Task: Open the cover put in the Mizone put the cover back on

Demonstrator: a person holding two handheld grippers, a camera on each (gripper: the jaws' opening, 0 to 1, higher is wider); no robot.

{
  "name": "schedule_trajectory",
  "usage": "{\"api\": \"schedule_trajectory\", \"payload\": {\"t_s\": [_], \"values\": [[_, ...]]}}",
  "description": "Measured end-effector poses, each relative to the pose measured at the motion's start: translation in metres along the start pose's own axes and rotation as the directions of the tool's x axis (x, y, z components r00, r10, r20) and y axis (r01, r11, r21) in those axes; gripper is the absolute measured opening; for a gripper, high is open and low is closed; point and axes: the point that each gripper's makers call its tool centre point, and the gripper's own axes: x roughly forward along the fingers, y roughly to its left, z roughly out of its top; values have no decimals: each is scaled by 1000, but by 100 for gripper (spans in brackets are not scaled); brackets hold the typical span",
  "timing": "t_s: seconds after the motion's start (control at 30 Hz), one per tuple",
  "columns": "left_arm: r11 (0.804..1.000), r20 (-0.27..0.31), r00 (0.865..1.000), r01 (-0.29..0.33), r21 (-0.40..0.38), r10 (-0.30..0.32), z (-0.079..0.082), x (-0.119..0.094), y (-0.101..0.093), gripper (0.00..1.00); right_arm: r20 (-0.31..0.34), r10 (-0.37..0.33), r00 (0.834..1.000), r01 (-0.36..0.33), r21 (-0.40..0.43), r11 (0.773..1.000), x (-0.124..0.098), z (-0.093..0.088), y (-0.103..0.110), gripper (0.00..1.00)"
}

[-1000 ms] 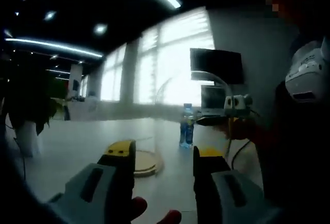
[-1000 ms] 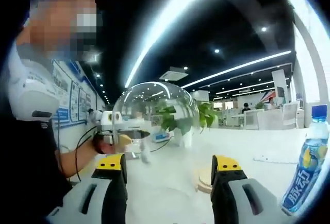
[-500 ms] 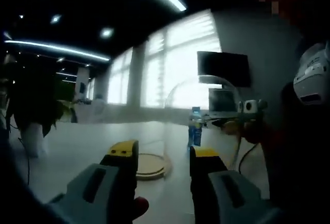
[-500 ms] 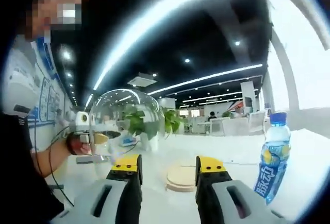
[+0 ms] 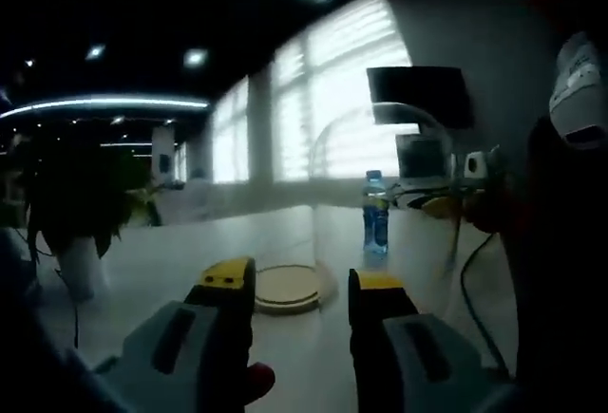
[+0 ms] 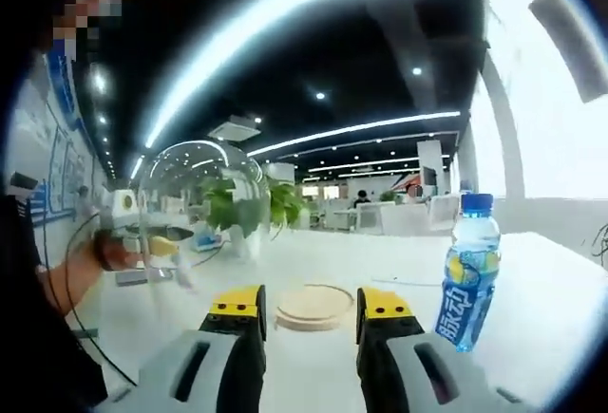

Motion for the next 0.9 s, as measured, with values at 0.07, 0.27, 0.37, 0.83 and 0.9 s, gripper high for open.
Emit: {"api": "schedule_trajectory", "payload": {"t_s": [0.07,0.27,0.37,0.83,0.9], "values": [[1000,3,1000,-10,-8,10,-2,-1,2,31,-14,-14,1000,14,-12,1000,2,-3,1,29],[998,13,999,-47,-33,47,-5,-2,9,28,-52,-31,998,28,-46,999,4,-15,1,27],[998,5,998,-62,-10,62,-8,-2,11,25,-45,-31,999,30,-37,999,3,-16,2,27],[994,37,996,-72,-85,76,-17,1,20,25,-51,-91,995,91,-9,996,-4,-23,-12,26],[995,39,997,-60,-80,63,-17,3,24,26,-58,-94,994,94,-4,996,-4,-24,-13,26]]}}
